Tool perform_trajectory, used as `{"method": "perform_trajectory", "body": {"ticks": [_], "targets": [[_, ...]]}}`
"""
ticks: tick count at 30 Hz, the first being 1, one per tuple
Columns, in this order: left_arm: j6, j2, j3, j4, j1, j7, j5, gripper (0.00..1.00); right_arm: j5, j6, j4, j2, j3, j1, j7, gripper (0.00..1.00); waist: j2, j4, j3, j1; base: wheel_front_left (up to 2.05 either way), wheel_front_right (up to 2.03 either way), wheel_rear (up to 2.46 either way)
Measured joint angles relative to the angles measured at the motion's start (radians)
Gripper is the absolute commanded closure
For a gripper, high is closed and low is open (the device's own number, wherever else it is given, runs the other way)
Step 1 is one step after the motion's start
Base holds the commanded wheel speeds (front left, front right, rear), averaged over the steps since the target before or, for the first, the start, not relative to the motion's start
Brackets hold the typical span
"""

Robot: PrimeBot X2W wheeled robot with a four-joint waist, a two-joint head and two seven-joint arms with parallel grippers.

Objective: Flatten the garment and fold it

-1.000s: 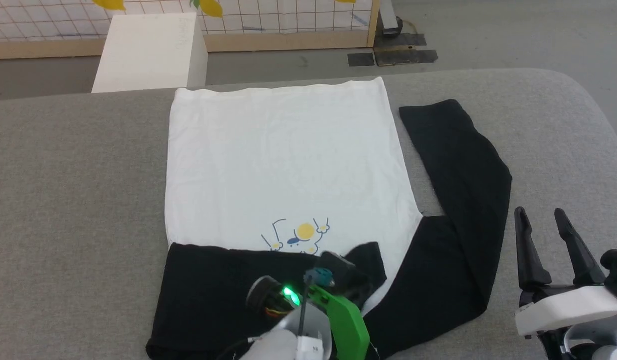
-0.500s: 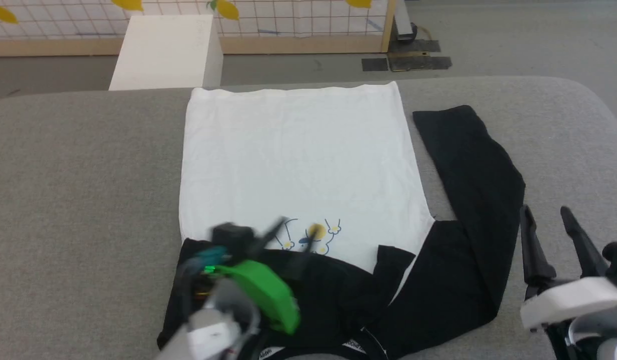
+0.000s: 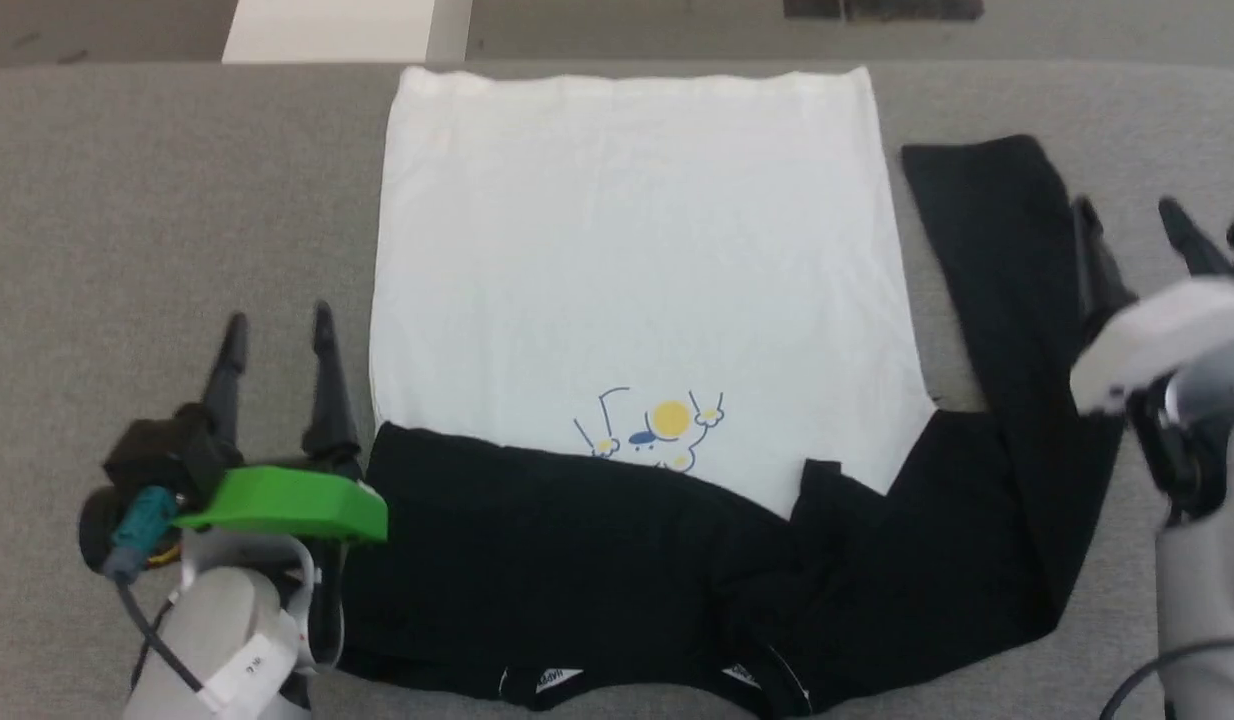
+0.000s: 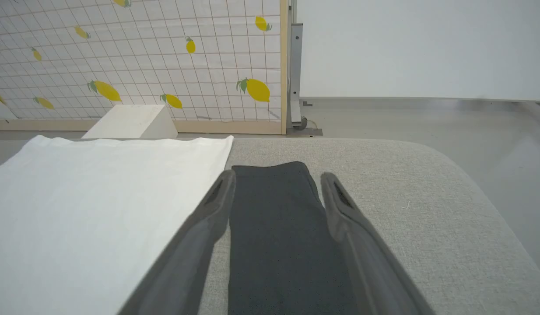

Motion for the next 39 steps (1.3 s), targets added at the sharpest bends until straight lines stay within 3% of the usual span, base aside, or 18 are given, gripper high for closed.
{"method": "perform_trajectory", "body": {"ticks": [9, 17, 18, 19, 20, 21, 24, 31, 39], "targets": [[-0.084, -0.123, 0.129, -0.065, -0.049, -0.003, 0.1, 0.0, -0.008, 0.0, 0.253, -0.099, 0.076, -0.308, 0.186, 0.0, 0.0, 0.051, 0.165, 0.0002, 0.0, 0.0, 0.0], [-0.159, -0.186, 0.199, -0.035, -0.074, -0.003, 0.142, 0.0, -0.029, 0.0, 0.35, -0.134, 0.124, -0.418, 0.348, 0.0, 0.0, 0.112, 0.264, 0.0002, 0.0, 0.0, 0.0], [-0.165, -0.189, 0.207, -0.031, -0.074, -0.003, 0.151, 0.0, -0.035, 0.0, 0.351, -0.142, 0.128, -0.433, 0.374, 0.19, -0.0001, 0.119, 0.271, 0.0002, 0.0, 0.0, 0.0], [-0.173, -0.192, 0.215, -0.027, -0.074, -0.003, 0.156, 0.0, -0.038, 0.0, 0.349, -0.146, 0.128, -0.442, 0.396, 0.65, 0.0, 0.127, 0.276, 0.0002, 0.0, 0.0, 0.0], [-0.175, -0.196, 0.22, -0.023, -0.074, -0.003, 0.159, 0.0, -0.04, 0.0, 0.347, -0.147, 0.127, -0.446, 0.411, 0.86, 0.0, 0.132, 0.279, 0.0002, 0.0, 0.0, 0.0], [-0.182, -0.2, 0.226, -0.018, -0.073, -0.003, 0.164, 0.0, -0.04, 0.0, 0.341, -0.147, 0.125, -0.447, 0.421, 1.0, 0.0, 0.137, 0.281, 0.0002, 0.0, 0.0, 0.0], [-0.195, -0.206, 0.235, -0.002, -0.072, -0.003, 0.169, 0.0, -0.05, 0.0, 0.321, -0.142, 0.109, -0.431, 0.421, 1.0, 0.0, 0.141, 0.272, 0.0002, 0.0, 0.0, 0.0], [-0.216, -0.212, 0.263, 0.041, -0.041, -0.003, 0.187, 0.0, -0.046, 0.0, 0.225, -0.099, 0.011, -0.275, 0.288, 1.0, 0.0, 0.134, 0.203, 0.0002, 0.0, 0.0, 0.0], [-0.22, -0.214, 0.3, 0.072, 0.074, -0.003, 0.228, 0.0, 0.035, 0.0, -0.048, -0.045, -0.031, -0.061, 0.223, 1.0, 0.0, 0.095, 0.058, 0.0, 0.0, 0.0, 0.0]]}}
